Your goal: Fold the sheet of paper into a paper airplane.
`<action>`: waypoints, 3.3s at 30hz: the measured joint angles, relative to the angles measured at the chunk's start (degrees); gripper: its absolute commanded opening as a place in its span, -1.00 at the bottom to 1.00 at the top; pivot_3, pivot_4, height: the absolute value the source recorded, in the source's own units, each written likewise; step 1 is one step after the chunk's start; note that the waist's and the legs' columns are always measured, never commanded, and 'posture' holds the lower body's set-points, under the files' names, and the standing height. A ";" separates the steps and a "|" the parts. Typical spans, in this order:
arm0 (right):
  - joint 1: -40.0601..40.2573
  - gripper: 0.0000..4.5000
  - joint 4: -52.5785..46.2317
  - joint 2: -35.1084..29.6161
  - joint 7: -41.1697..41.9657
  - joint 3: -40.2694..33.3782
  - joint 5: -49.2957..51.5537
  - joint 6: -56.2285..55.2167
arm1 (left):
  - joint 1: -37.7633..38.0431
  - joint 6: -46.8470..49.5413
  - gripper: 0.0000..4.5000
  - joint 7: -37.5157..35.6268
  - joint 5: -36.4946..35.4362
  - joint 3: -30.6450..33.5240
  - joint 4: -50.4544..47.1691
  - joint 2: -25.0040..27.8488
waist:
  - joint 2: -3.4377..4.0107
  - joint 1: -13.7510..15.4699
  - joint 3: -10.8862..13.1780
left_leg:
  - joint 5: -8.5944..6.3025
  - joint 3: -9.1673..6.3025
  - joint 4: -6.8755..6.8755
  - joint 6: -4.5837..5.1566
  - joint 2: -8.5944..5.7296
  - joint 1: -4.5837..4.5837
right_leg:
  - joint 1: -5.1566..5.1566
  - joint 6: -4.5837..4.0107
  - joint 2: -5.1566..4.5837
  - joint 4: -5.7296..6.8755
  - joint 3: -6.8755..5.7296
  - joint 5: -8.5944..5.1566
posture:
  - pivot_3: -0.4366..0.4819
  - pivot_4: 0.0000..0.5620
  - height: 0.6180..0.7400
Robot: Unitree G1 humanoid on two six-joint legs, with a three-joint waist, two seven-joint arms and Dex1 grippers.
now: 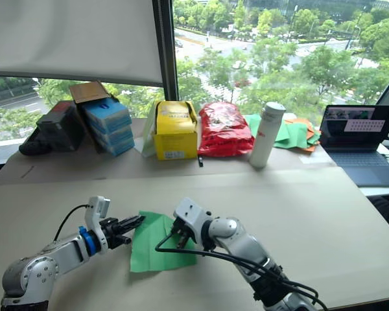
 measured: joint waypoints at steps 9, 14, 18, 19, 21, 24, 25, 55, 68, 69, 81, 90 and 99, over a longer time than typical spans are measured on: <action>-0.01 -1.00 0.32 1.10 -0.25 -0.03 -0.01 0.05 | 1.35 -20.38 -0.99 -12.33 15.58 -14.10 -1.88 12.34 | 0.08 -0.33 0.05 | -0.01 0.02 -0.16 -0.04 0.06 -0.04 | -0.07 -0.08 -0.08 -0.21 0.02 -0.01 | -0.05 -0.47 1.00; -0.01 -1.00 0.33 1.39 -0.65 -0.08 -0.01 0.18 | 3.89 -29.31 -0.99 -16.39 21.79 -18.22 0.82 13.39 | 0.10 -0.11 0.06 | -0.02 -0.04 -0.17 -0.04 0.08 -0.11 | -0.09 -0.08 -0.14 -0.32 0.01 -0.01 | -0.05 -0.47 1.00; -0.01 -1.00 0.36 1.63 -1.11 -0.22 0.02 0.27 | 4.01 -35.18 -0.99 -17.80 26.18 -20.11 2.31 14.04 | 0.11 -0.10 0.07 | -0.03 -0.05 -0.17 -0.01 0.07 -0.14 | -0.09 -0.08 -0.20 -0.34 -0.01 0.00 | -0.05 -0.47 1.00; -0.01 -1.00 0.38 1.76 -1.25 -0.24 0.02 0.27 | 4.05 -36.14 -0.99 -17.99 26.99 -20.65 2.72 14.21 | 0.11 -0.12 0.07 | -0.03 -0.05 -0.17 -0.01 0.07 -0.15 | -0.09 -0.08 -0.20 -0.34 -0.01 0.00 | -0.05 -0.47 1.00; -0.01 -1.00 0.61 2.25 -1.57 -0.49 0.03 0.04 | 4.10 -38.25 -0.99 -18.25 29.02 -21.84 3.54 14.22 | 0.11 -0.13 0.07 | -0.03 -0.05 -0.17 0.01 0.07 -0.17 | -0.10 -0.08 -0.20 -0.34 -0.03 0.00 | -0.05 -0.47 1.00; -0.02 -1.00 2.02 3.35 -2.55 -1.30 -0.04 -1.21 | 4.07 -40.09 -0.99 -18.29 30.59 -22.30 4.12 14.16 | 0.12 -0.09 0.08 | -0.03 -0.06 -0.17 0.02 0.07 -0.20 | -0.11 -0.07 -0.20 -0.34 -0.07 0.00 | -0.05 -0.47 1.00; -0.02 -1.00 2.77 3.71 -2.75 -1.60 -0.12 -2.24 | 4.02 -40.57 -0.99 -18.41 31.14 -22.51 4.37 14.17 | 0.13 -0.07 0.08 | -0.03 -0.06 -0.17 0.03 0.06 -0.20 | -0.11 -0.07 -0.19 -0.34 -0.11 0.00 | -0.05 -0.47 1.00; -2.46 -1.00 11.44 7.29 -3.62 0.79 -6.81 -12.26 | 1.06 -42.04 -0.33 -23.45 36.15 -24.32 4.21 15.17 | 0.27 -0.05 0.22 | -0.01 -0.04 -0.08 0.06 0.09 -0.11 | 0.03 0.01 0.40 -0.27 -0.27 0.02 | -0.05 -0.47 1.00; -2.82 -1.00 11.53 8.38 -3.42 0.71 -7.53 -10.80 | -3.80 -17.81 -0.99 -23.95 15.23 -8.69 7.00 15.93 | 0.25 -0.27 0.21 | 0.04 -0.01 -0.06 -0.03 0.02 0.02 | 0.09 0.03 0.53 -0.17 -0.24 0.00 | -0.05 -0.47 1.00; -2.85 -1.00 11.52 8.43 -3.42 0.66 -7.53 -10.63 | -3.77 -17.72 -0.99 -23.87 15.25 -9.31 7.12 15.64 | 0.25 -0.26 0.21 | 0.05 -0.01 -0.06 -0.05 0.03 0.01 | 0.08 0.03 0.53 -0.15 -0.24 0.00 | -0.05 -0.47 1.00; -2.90 -1.00 10.52 9.21 -3.53 0.89 -8.88 -8.54 | -7.73 -20.28 -0.99 -17.69 24.37 -21.43 10.32 8.26 | 0.22 -0.26 0.19 | 0.07 0.04 -0.06 -0.10 0.01 0.04 | 0.03 -0.01 0.51 0.03 -0.14 -0.02 | -0.05 -0.47 1.00; -3.11 -1.00 10.51 8.46 -3.35 0.78 -9.06 -8.40 | -8.36 -21.43 -0.99 -16.26 27.13 -23.70 10.45 7.89 | 0.20 0.03 0.16 | 0.06 0.00 -0.04 -0.08 0.02 0.18 | 0.10 -0.02 0.42 0.09 -0.11 -0.02 | -0.05 -0.47 1.00; -3.18 -1.00 10.51 8.53 -2.17 1.65 -9.04 -8.38 | -3.91 -21.53 -0.99 -16.41 25.95 -20.33 9.01 9.72 | 0.18 -0.77 0.09 | 0.05 0.01 -0.12 -0.09 0.12 0.32 | 0.09 -0.16 0.38 0.18 -0.01 -0.10 | -0.05 -0.47 1.00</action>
